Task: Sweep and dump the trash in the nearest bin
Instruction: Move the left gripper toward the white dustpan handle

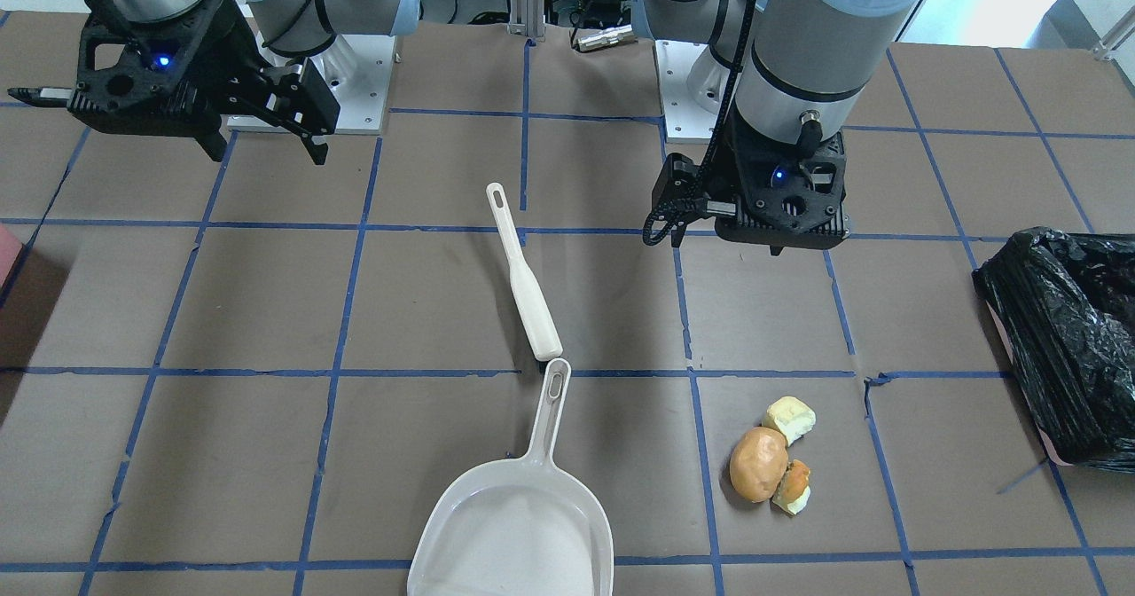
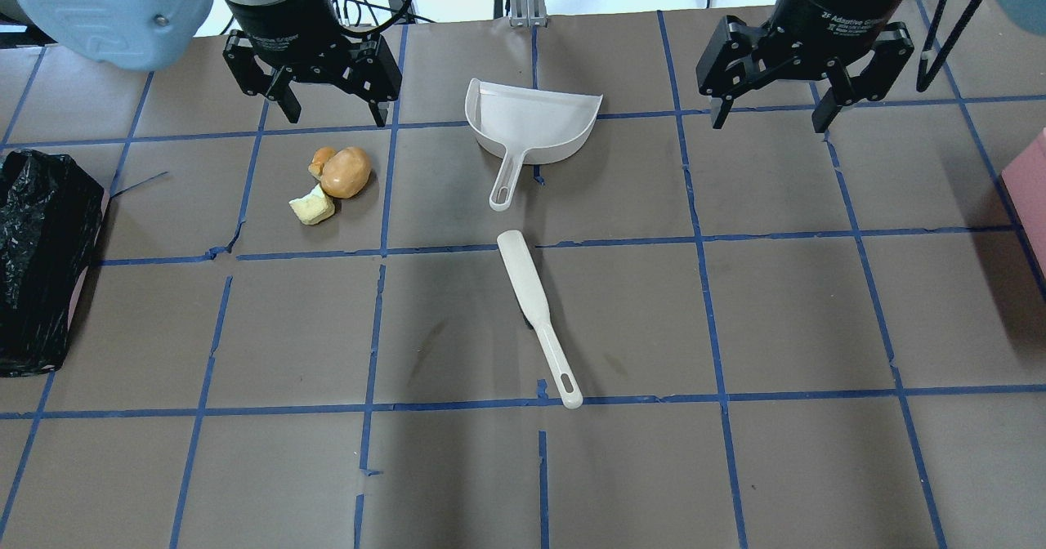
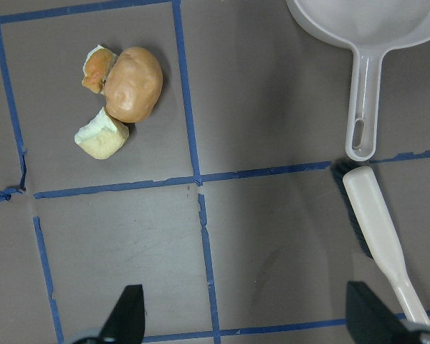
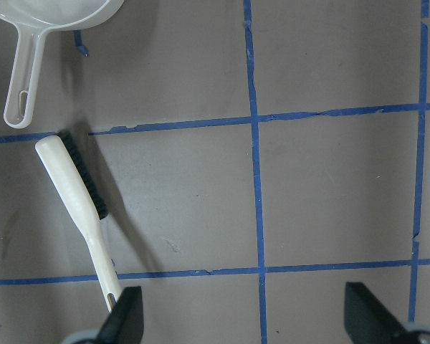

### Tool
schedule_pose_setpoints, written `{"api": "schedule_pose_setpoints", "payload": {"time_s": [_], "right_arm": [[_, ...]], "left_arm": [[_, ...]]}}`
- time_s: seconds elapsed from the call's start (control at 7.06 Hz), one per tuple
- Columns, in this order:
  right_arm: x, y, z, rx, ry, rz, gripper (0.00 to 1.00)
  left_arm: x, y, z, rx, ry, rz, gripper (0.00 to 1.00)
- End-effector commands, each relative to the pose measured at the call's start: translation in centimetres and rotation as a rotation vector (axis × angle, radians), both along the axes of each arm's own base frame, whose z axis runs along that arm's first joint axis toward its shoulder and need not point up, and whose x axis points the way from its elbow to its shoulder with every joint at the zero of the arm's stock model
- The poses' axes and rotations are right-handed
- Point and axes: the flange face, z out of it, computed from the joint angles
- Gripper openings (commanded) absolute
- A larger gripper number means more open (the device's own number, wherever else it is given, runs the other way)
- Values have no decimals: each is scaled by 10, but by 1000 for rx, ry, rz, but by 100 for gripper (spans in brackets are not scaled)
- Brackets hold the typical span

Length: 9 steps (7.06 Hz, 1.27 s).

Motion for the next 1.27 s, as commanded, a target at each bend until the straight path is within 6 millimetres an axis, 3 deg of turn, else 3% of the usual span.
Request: {"api": "schedule_pose_setpoints", "payload": {"time_s": [0.0,0.42,0.71,0.85,0.99,1.13], "right_arm": [[0,0,-1,2,3,2,100],[0,0,-1,2,3,2,100],[0,0,0,1,0,1,100],[0,0,0,1,1,2,100],[0,0,0,1,3,3,100],[0,0,0,0,9,6,100]], "left_arm": [[-1,-2,-4,6,1,0,100],[-1,-1,0,-7,2,-2,100],[-9,-10,-22,3,18,4,100],[-47,-22,-51,-3,57,-23,100],[-84,-21,-70,-16,52,-81,100],[-90,-33,-89,-60,62,-86,100]]}}
